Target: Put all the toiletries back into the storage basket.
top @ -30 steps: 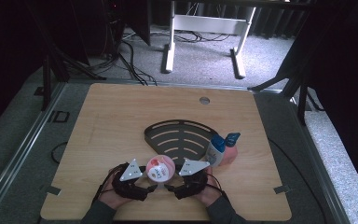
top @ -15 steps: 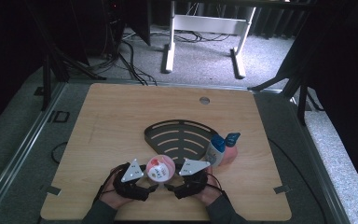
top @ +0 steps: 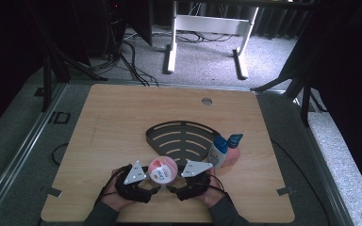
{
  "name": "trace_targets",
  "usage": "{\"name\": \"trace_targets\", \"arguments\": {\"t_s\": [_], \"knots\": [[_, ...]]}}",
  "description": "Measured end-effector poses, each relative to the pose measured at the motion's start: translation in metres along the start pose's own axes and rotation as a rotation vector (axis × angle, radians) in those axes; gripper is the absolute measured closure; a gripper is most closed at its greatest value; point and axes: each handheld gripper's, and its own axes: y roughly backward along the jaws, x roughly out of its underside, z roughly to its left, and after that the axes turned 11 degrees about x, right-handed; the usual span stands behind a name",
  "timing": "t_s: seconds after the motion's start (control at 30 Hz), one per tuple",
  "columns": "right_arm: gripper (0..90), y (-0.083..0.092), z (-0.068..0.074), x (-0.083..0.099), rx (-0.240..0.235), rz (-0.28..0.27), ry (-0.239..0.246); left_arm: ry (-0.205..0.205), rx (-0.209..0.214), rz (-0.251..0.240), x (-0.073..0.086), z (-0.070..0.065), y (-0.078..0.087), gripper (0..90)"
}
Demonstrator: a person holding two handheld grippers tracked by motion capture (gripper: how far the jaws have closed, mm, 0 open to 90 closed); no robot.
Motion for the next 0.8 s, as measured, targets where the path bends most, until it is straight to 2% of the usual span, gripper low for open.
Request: {"name": "trace_targets", "arguments": {"t_s": [0.13,0.5,0.8], "knots": [[20.5,0.002,0.0,-0.001,0.002,-0.007,0.001,0.004,0.003,-0.012,-0.002,-0.001,0.001,18.9],[20.5,0.006,-0.001,-0.003,0.013,-0.012,0.001,-0.016,-0.001,-0.001,-0.007,-0.001,0.002,18.9],[20.5,0.007,-0.002,-0.011,0.015,-0.019,0.015,-0.01,-0.006,-0.017,-0.01,0.001,0.008,18.9]]}}
